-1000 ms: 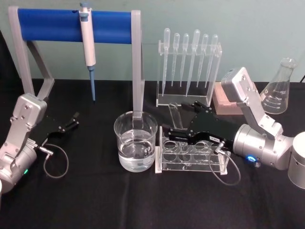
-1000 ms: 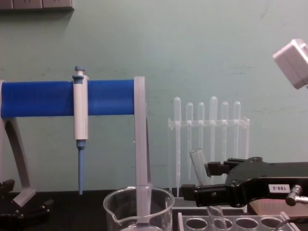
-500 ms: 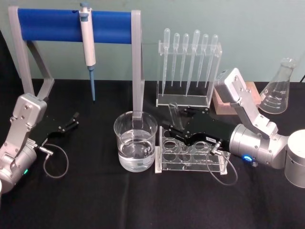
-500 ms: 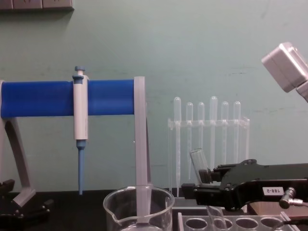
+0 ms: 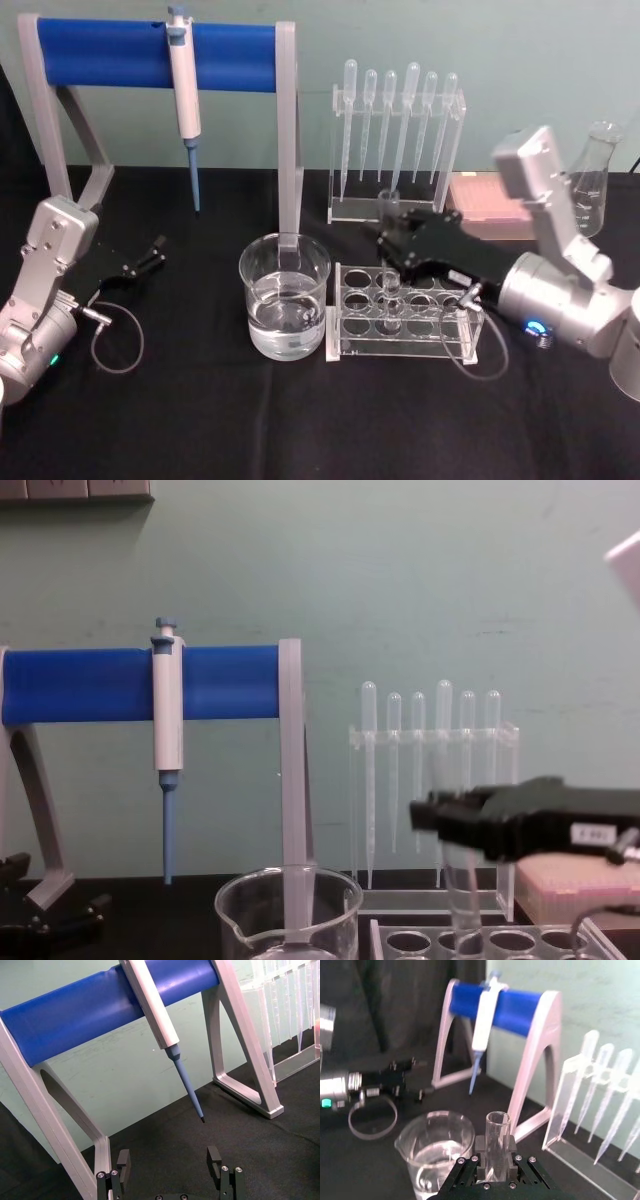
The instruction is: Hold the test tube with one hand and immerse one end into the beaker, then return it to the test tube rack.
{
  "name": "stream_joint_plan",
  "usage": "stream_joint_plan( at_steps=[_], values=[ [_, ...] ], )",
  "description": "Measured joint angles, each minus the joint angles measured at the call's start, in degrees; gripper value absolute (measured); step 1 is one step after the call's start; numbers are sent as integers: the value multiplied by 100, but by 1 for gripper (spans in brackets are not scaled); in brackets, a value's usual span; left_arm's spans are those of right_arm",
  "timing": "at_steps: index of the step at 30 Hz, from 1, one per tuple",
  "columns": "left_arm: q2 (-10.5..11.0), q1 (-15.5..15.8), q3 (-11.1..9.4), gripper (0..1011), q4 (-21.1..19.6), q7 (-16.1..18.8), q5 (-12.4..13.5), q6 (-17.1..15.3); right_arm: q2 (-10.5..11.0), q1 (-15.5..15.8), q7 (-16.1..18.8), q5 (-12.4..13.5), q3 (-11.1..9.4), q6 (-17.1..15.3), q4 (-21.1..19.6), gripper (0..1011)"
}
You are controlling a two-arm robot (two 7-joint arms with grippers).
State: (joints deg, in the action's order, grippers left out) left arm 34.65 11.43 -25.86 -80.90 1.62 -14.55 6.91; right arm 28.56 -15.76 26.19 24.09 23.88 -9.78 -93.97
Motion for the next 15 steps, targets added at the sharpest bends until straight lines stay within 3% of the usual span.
stream_joint_plan(
  at_steps=[6,15],
  values=[
    [0,0,0,1000,0,0,0,0,-30,343,-187,471,-393,162,-410,225],
    [0,0,0,1000,0,0,0,0,32,469,-367,643,-506,177,-801,225]
  ],
)
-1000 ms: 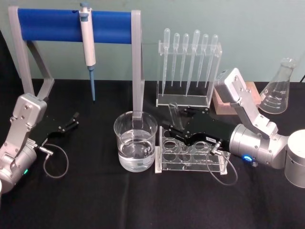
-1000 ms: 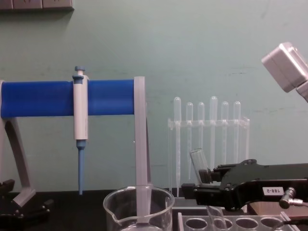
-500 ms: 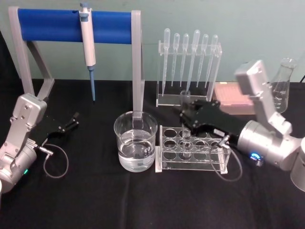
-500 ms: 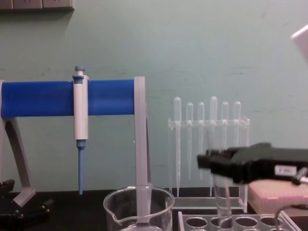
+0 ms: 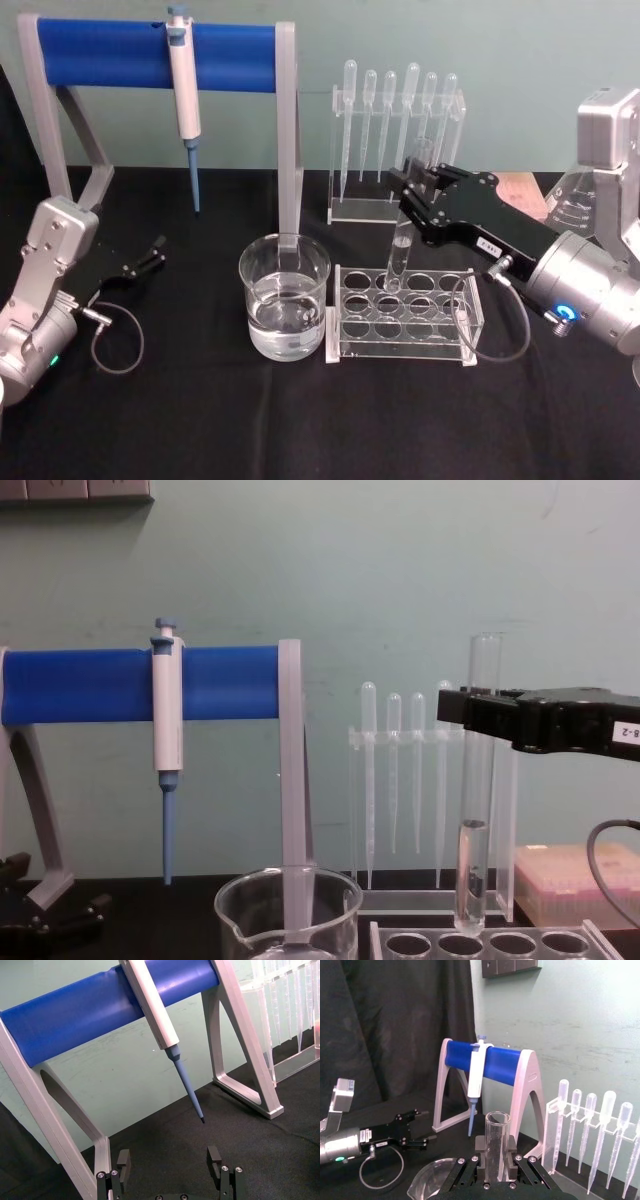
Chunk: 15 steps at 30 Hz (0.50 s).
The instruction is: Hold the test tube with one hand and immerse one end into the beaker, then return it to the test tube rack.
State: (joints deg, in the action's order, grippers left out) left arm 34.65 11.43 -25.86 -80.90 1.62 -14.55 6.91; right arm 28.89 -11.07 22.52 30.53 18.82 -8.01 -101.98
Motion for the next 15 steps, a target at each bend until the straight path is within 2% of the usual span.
stream_joint_plan(
  at_steps=[3,15],
  values=[
    [0,0,0,1000,0,0,0,0,41,-20,-25,-33,54,-31,-34,225],
    [0,0,0,1000,0,0,0,0,27,-24,-13,-38,51,-30,-3,225]
  ],
)
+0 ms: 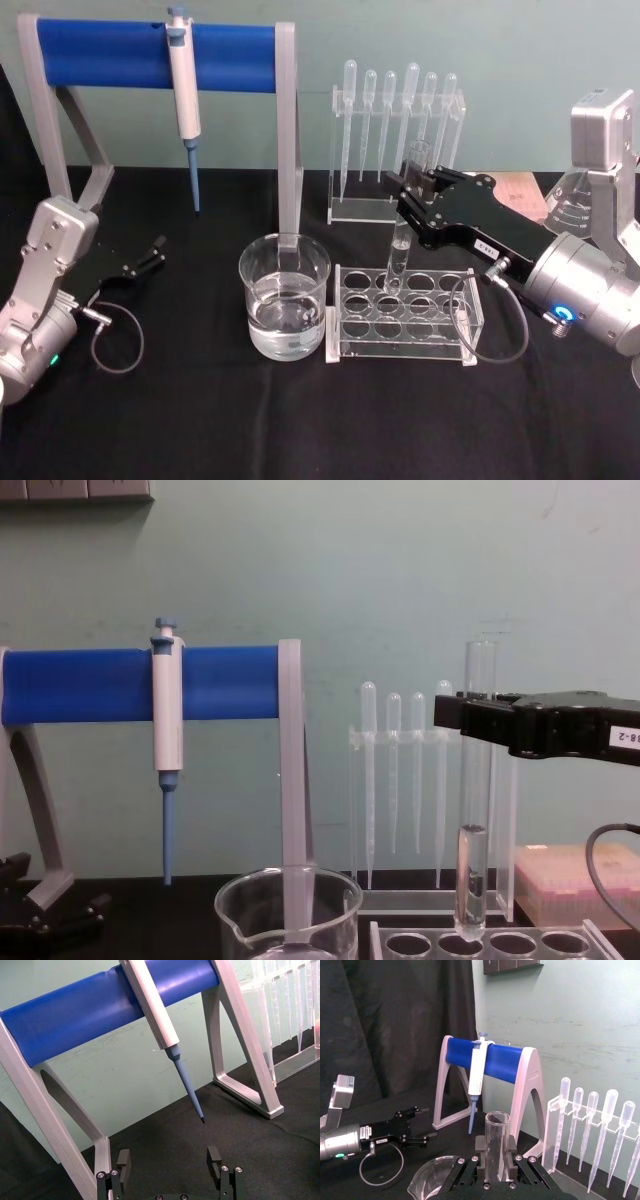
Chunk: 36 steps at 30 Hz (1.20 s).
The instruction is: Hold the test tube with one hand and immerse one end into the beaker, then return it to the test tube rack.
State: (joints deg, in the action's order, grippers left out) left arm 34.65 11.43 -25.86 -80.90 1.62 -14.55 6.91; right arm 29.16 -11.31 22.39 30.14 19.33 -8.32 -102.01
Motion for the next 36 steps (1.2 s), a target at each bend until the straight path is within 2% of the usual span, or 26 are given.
stream_joint_plan(
  at_steps=[36],
  values=[
    [0,0,0,1000,0,0,0,0,-9,-6,21,-5,-3,3,25,225]
  ],
)
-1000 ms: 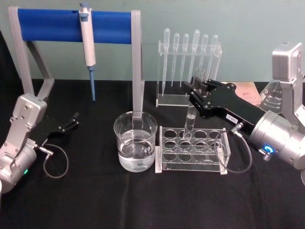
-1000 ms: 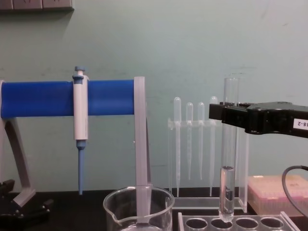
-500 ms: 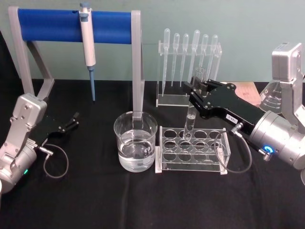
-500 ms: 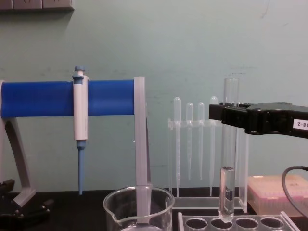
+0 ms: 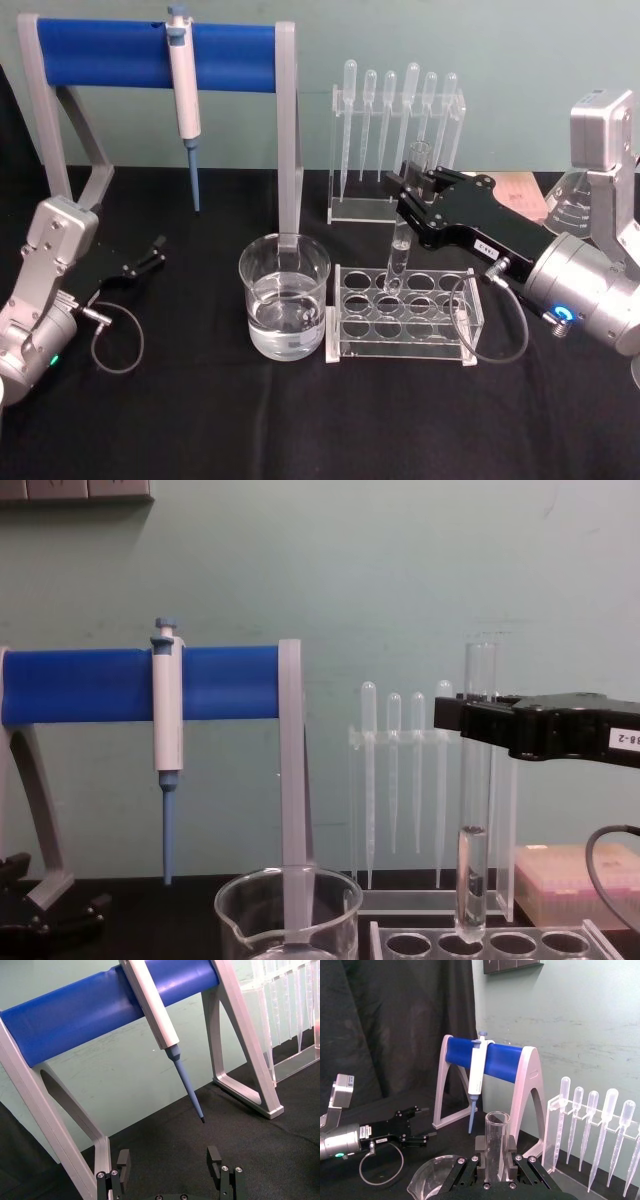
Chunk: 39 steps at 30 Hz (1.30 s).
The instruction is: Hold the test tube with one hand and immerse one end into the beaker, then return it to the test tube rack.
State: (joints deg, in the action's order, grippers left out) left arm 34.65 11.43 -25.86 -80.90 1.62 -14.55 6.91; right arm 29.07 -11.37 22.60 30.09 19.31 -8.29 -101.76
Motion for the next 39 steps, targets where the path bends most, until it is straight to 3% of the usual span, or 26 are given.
stream_joint_plan(
  at_steps=[39],
  values=[
    [0,0,0,1000,0,0,0,0,0,0,0,0,0,0,0,224]
  ],
)
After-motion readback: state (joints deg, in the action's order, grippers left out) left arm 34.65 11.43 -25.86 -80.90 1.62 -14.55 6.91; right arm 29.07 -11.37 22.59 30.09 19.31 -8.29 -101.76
